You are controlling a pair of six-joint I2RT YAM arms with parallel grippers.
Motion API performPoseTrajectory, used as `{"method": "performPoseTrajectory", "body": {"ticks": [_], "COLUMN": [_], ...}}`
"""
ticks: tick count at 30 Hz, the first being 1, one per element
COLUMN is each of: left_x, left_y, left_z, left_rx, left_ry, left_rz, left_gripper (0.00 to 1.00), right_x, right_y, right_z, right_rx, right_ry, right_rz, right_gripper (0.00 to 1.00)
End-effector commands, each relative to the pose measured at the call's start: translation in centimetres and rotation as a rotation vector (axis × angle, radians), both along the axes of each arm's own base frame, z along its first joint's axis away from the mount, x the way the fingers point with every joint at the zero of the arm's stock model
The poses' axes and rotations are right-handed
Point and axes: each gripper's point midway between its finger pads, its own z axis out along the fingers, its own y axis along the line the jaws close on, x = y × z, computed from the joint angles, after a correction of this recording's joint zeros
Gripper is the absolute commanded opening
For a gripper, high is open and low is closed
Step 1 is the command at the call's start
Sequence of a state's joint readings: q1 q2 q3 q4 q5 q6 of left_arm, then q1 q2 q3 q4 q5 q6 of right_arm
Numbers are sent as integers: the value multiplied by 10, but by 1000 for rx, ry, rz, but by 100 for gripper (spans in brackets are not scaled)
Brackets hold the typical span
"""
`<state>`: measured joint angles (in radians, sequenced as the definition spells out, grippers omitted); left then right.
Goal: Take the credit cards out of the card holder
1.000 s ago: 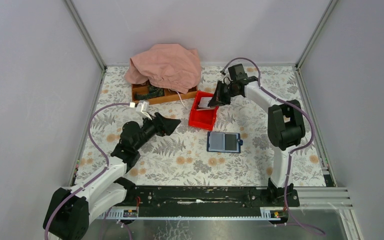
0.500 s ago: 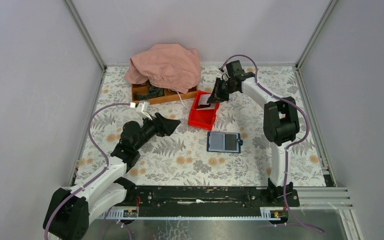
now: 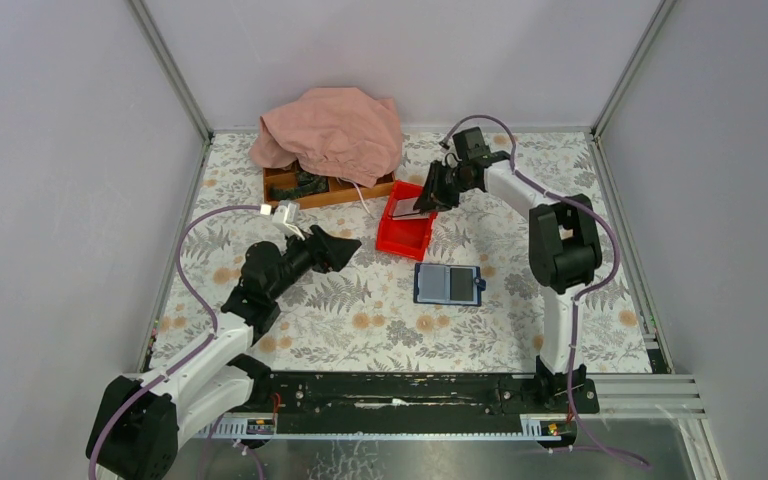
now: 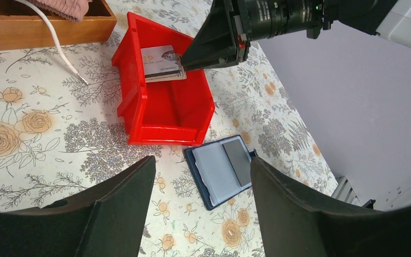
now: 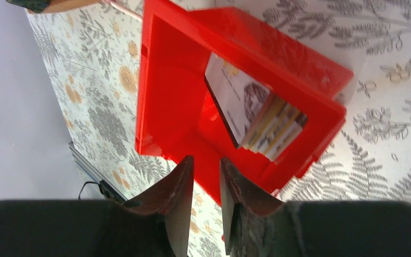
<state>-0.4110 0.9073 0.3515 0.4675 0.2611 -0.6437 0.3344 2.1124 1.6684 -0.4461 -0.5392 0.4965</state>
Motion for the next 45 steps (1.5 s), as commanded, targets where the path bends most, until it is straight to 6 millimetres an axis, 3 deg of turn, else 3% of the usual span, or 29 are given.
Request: {"method": "performPoseTrajectory", "body": {"ticks": [1, 7, 9, 12, 15, 17, 19, 22, 23, 25, 29, 36, 39, 42, 45], "left_x": [7, 9, 9, 8, 1, -7, -14, -16, -17, -17, -14, -5, -3, -1, 1], "left_y": [0, -1, -4, -18, -43, -65, -84, -106, -112, -123, -141, -160, -168, -174, -177], "left_z": [19, 16, 14, 11, 11, 12, 7, -4, -11, -22, -37, -47, -54, -61, -66], "left_rx": [-2, -4, -12, 23, 122, 145, 126, 78, 72, 56, 38, 47, 31, 17, 15], "left_ry": [-59, -56, -56, -54, -97, -118, -102, -51, -30, 8, 82, 115, 142, 164, 173], "left_rz": [8, 7, -6, -23, -36, -76, -134, -213, -233, -271, -316, -317, -328, -338, -341], "left_gripper": [73, 75, 76, 84, 81, 70, 45, 11, 5, 0, 0, 0, 13, 19, 20], "right_x": [-1, -22, -32, -51, -69, -84, -98, -119, -125, -133, -143, -148, -149, -147, -145], "right_y": [-6, -41, -59, -93, -125, -134, -132, -131, -132, -132, -135, -137, -137, -138, -134], "right_z": [46, 76, 97, 89, 65, 45, 26, -5, -13, -26, -45, -64, -67, -61, -42], "right_rx": [19, -69, -111, -233, -344, -368, -342, -317, -315, -307, -314, -328, -325, -306, -262], "right_ry": [-150, -372, -464, -512, -502, -464, -429, -372, -355, -331, -303, -251, -232, -247, -307], "right_rz": [-7, -81, -127, -208, -298, -328, -314, -302, -302, -298, -297, -276, -278, -296, -292], "right_gripper": [32, 32, 33, 36, 35, 31, 25, 6, 1, 0, 0, 0, 0, 0, 3]}}
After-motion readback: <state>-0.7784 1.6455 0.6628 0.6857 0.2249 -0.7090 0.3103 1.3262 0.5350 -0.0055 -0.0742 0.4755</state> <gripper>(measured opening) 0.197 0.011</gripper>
